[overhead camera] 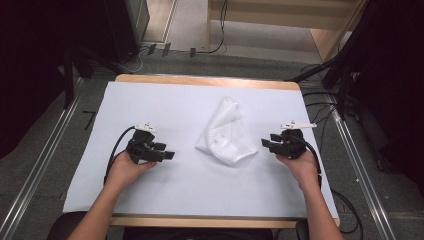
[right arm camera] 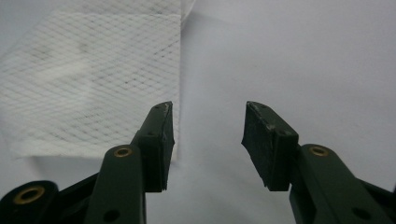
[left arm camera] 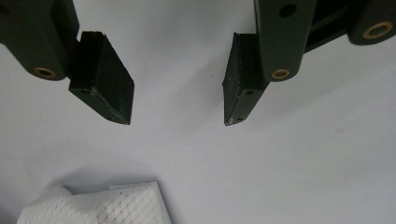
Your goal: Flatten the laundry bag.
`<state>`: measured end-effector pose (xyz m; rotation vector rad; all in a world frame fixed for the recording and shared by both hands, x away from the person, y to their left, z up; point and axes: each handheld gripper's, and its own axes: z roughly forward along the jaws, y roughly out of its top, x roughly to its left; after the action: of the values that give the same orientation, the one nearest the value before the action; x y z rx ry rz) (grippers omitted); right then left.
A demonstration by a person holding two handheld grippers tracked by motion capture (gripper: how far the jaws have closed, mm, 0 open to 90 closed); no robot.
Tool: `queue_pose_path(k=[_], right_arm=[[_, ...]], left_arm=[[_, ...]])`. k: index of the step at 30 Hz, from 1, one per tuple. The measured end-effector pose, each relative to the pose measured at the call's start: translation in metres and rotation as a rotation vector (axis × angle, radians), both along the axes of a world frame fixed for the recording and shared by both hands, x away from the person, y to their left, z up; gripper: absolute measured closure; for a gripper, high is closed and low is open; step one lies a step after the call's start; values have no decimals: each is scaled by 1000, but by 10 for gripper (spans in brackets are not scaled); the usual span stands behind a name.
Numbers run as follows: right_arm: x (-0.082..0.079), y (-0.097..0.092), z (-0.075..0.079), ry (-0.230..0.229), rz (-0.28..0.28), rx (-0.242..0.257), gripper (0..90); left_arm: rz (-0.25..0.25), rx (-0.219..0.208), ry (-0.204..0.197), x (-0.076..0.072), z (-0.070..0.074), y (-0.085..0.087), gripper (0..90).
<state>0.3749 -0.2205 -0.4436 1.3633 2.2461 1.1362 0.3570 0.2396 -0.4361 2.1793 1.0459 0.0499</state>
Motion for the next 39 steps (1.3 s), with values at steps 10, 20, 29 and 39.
queue_pose_path(k=[10, 20, 29, 39], right_arm=[[-4, 4, 0, 13, 0, 7, 551], [-5, 2, 1, 16, 7, -5, 568], [-2, 6, 0, 46, -1, 23, 531], [-2, 6, -4, 44, 9, 21, 506]], left_arm=[[-21, 19, -8, 7, 0, -2, 418], [-5, 16, -12, 8, 2, 5, 415], [3, 11, -19, 8, 4, 10, 406], [7, 19, -9, 9, 4, 12, 393]])
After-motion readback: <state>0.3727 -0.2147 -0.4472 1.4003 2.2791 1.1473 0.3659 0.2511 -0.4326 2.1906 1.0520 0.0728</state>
